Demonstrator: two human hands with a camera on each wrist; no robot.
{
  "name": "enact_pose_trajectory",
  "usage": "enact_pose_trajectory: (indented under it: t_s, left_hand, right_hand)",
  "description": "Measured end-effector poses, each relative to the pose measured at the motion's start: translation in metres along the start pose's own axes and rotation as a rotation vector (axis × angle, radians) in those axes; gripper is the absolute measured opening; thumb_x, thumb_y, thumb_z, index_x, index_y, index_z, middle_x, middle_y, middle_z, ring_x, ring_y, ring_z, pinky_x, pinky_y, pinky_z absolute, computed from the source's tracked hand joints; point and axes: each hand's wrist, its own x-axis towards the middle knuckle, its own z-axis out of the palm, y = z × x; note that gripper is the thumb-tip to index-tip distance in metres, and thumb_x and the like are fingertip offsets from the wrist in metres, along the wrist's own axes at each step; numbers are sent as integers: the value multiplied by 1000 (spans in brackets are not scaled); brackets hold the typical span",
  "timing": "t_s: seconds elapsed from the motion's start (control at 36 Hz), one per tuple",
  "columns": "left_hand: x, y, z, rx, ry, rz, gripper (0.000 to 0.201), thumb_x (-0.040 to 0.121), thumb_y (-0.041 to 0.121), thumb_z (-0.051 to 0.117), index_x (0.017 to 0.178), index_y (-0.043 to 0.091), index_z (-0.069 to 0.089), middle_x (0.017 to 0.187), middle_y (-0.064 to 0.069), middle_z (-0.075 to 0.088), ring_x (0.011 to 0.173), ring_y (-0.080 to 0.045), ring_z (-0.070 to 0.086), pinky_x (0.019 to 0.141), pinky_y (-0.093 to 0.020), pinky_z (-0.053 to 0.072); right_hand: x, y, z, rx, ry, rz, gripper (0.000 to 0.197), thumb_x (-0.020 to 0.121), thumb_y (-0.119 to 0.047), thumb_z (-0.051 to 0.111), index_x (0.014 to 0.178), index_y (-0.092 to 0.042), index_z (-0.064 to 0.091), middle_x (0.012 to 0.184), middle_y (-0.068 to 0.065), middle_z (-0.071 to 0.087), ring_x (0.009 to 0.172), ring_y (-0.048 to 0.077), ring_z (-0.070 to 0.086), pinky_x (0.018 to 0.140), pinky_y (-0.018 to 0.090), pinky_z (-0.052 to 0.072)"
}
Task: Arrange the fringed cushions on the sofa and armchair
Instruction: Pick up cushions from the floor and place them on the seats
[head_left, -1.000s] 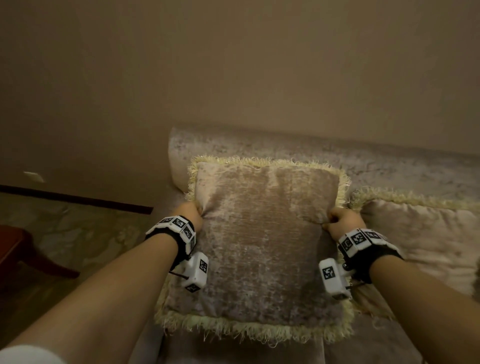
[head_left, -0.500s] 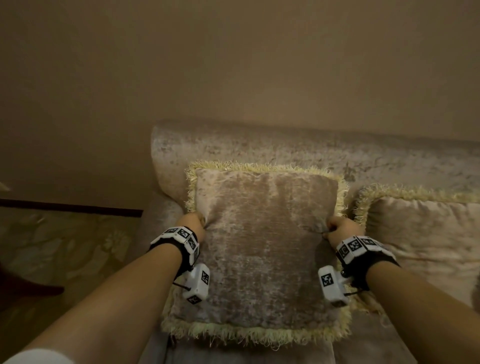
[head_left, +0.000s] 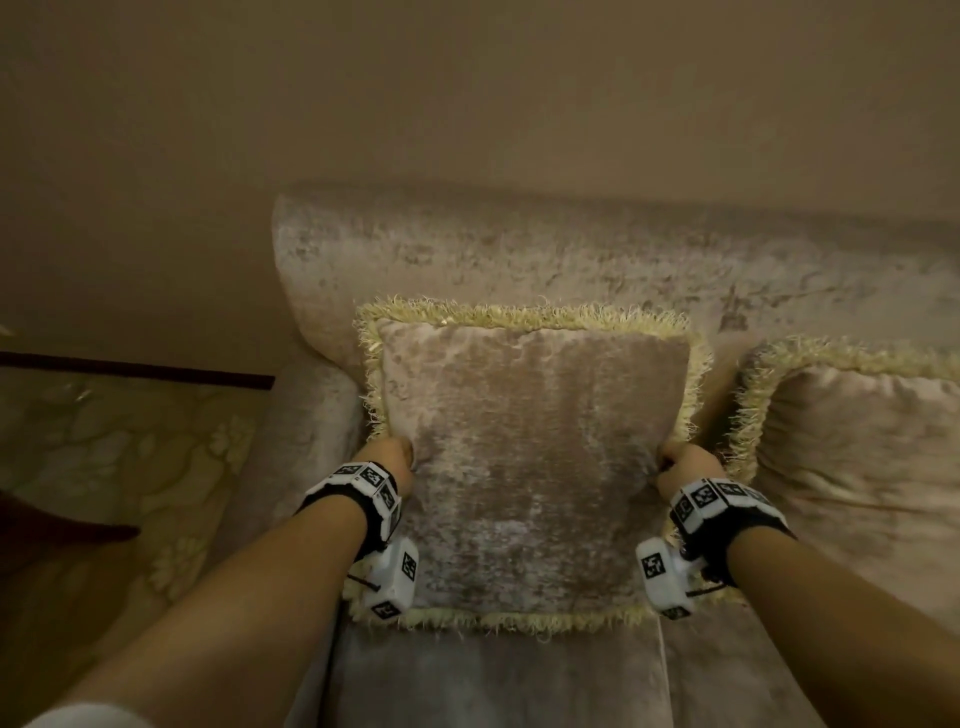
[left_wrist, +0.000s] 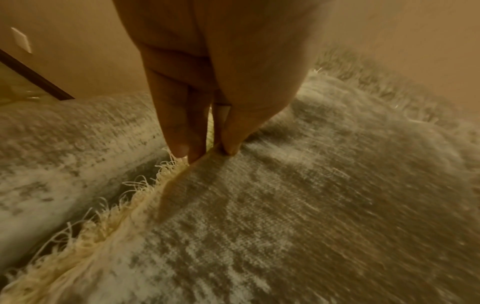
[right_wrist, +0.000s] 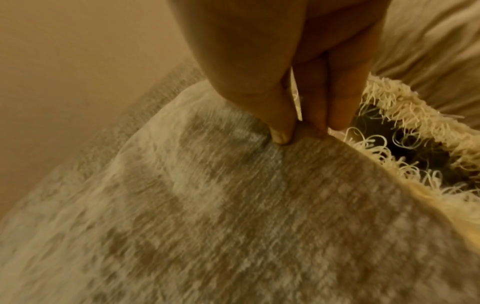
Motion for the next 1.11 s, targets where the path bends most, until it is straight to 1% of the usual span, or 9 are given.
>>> enact_pose_trajectory:
  t_s: [0.17, 0.36, 0.5, 0.58, 0.75, 0.86, 0.97, 1.06, 1.11]
  left_hand:
    - [24, -2, 17, 5, -6, -34, 18, 93, 2, 50, 108, 5, 58, 110, -17, 63, 92, -31, 60, 70, -30, 44]
    - [42, 4, 37, 39, -49, -87, 19, 96, 4, 47, 112, 4, 58, 113, -17, 61, 100, -33, 60, 80, -36, 47]
    - [50, 2, 46, -2, -49, -105, 24, 97, 9, 44, 117, 8, 56, 114, -14, 62, 86, -29, 58, 71, -33, 46]
    - [53, 6, 45, -11, -94, -120, 23, 97, 13, 45, 117, 7, 54, 113, -15, 62, 89, -31, 59, 69, -32, 45]
    - [55, 11, 41, -30, -185, -134, 20, 96, 15, 51, 112, 4, 57, 92, -13, 58, 66, -21, 50, 53, -27, 43]
    - [65, 0, 42, -129, -118, -199, 39, 88, 24, 57, 121, 2, 55, 114, -18, 60, 92, -32, 61, 80, -41, 56]
    - [52, 4, 25, -256, 126, -228, 84, 83, 23, 64, 151, 11, 17, 155, -16, 19, 127, -38, 44, 101, -46, 46]
    - [30, 18, 2, -137, 233, -11, 94, 86, 22, 64, 155, 17, 0, 162, -7, -7, 146, -33, 16, 116, -43, 28]
    - [18, 31, -16, -4, 264, 176, 96, 87, 20, 63, 155, 22, -5, 162, -3, -12, 149, -30, 5, 118, -46, 23]
  right_hand:
    - [24, 8, 19, 3, -71, 0, 16, 93, -1, 49, 95, -15, 57, 81, 11, 57, 77, 32, 57, 69, 34, 47]
    - [49, 11, 31, -4, -75, 52, 23, 93, -2, 50, 113, -11, 58, 80, 8, 54, 69, 27, 52, 67, 33, 45]
    - [58, 12, 38, 37, -97, 64, 25, 95, -7, 52, 119, -5, 57, 99, 17, 60, 85, 34, 57, 83, 40, 50]
    - [58, 11, 41, 106, -132, 71, 41, 91, -19, 63, 129, -5, 54, 121, 17, 63, 107, 36, 59, 90, 37, 48]
    - [50, 7, 44, 272, -110, 65, 41, 88, -17, 66, 124, -2, 53, 123, 17, 60, 111, 35, 57, 86, 34, 45]
    - [41, -7, 47, 466, -7, 69, 49, 83, -20, 73, 124, -4, 50, 123, 16, 61, 109, 34, 58, 84, 32, 44]
    - [27, -32, 40, 387, 57, -105, 79, 84, -27, 70, 147, -10, 27, 150, 13, 36, 134, 33, 39, 109, 43, 37]
    - [10, -48, 28, 110, 47, -335, 80, 91, -28, 63, 153, -17, 12, 162, 5, 1, 147, 28, 12, 117, 41, 20]
    - [-4, -57, 18, -74, 68, -525, 78, 93, -25, 57, 153, -19, 8, 161, 4, -8, 148, 28, -1, 119, 41, 13]
